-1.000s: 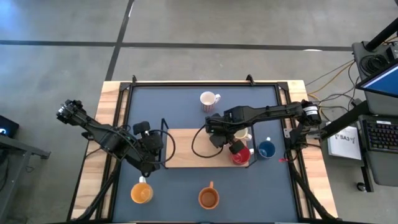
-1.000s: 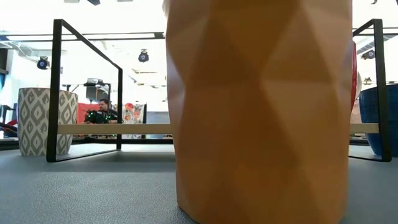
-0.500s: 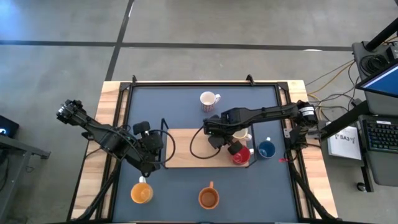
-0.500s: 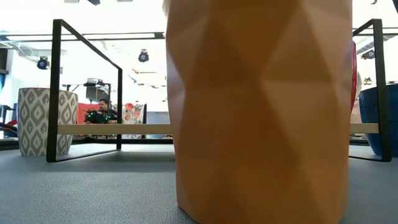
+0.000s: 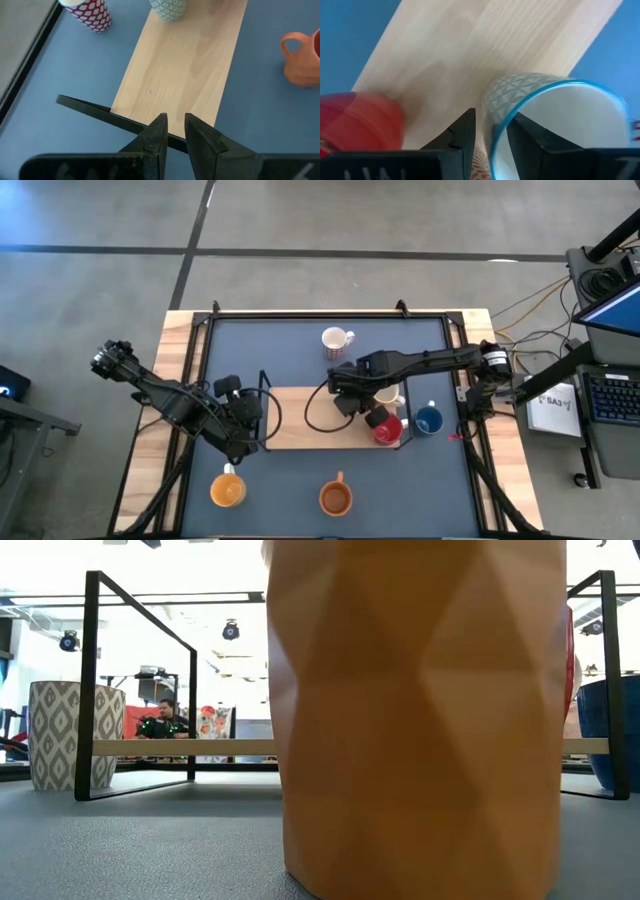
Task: Place coffee mugs
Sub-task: Put the blue gray patterned mug on the shelf, then put the red gray patterned mug on the shelf
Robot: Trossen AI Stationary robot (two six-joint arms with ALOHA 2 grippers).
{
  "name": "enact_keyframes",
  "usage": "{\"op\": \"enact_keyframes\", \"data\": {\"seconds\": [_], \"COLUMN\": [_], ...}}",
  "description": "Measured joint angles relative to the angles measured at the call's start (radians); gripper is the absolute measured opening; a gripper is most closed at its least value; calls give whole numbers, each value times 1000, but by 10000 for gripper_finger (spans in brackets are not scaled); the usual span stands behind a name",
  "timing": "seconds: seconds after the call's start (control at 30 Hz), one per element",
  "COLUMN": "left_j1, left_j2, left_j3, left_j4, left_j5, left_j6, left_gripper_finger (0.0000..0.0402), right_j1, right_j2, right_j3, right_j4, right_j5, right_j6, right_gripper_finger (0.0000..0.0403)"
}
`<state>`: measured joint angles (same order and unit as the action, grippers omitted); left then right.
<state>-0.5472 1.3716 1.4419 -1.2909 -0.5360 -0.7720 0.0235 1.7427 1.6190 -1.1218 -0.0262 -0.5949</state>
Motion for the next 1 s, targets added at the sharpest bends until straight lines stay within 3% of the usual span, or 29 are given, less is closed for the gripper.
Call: {"op": "enact_keyframes", "data": {"seconds": [0.23,0.6,1.0], "left_j1": [0,0,4], "left_j2": [0,-1,-2], "left_j3": [-49,-241,-391], "left_j4": [0,-17,-37], "left_j5": [10,233,267], "left_j6": [-66,-213,-203], "left_gripper_finger": [48,49,85], "right_j1": [0,1,9], "right_j2": [-22,-33,-34], "right_j3": [92,251,308], "right_j4": [-19,-71,-114], "right_j5": [0,0,0], "right_j6": [63,186,257], "right_gripper_finger": [94,100,123]}}
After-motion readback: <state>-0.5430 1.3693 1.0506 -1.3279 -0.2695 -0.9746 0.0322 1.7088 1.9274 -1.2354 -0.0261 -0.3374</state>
